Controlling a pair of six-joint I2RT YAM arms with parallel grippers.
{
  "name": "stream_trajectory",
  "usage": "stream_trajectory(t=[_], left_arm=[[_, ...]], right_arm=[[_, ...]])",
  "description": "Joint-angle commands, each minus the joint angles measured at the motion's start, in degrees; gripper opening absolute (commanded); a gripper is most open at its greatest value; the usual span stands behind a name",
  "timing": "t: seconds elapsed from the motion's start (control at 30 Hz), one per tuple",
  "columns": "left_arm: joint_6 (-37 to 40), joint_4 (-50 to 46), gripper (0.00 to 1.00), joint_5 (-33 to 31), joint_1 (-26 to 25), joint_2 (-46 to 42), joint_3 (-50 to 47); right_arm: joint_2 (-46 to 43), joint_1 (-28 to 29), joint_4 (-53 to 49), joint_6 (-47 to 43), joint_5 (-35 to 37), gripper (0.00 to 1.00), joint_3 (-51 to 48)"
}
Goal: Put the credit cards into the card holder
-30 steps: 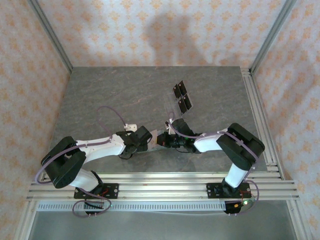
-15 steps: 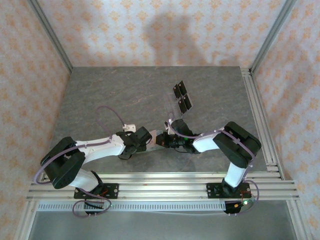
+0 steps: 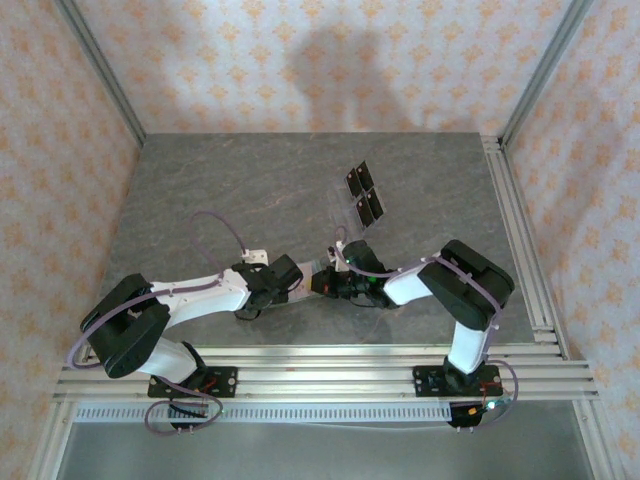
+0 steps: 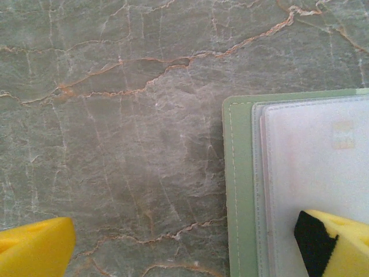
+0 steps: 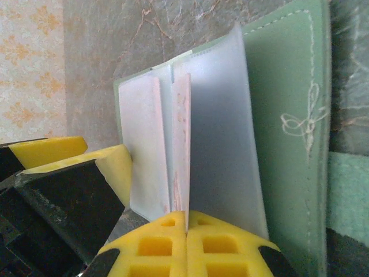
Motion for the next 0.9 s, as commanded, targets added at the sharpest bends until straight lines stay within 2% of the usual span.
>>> stream_trajectory(t=[0.0,0.87], left_arm=[[-0.8,-3.7,1.0,-2.0,-0.2,0.3,-1.1],[-1.0,-2.5,1.0,-1.4,-0.2,0.2,-2.3]], right_arm=[[1.3,0.0,0.9,0.3,-1.5,0.0,0.8],[0.3,-0.4,0.8,0.2,-1.5,0.0,2.8]])
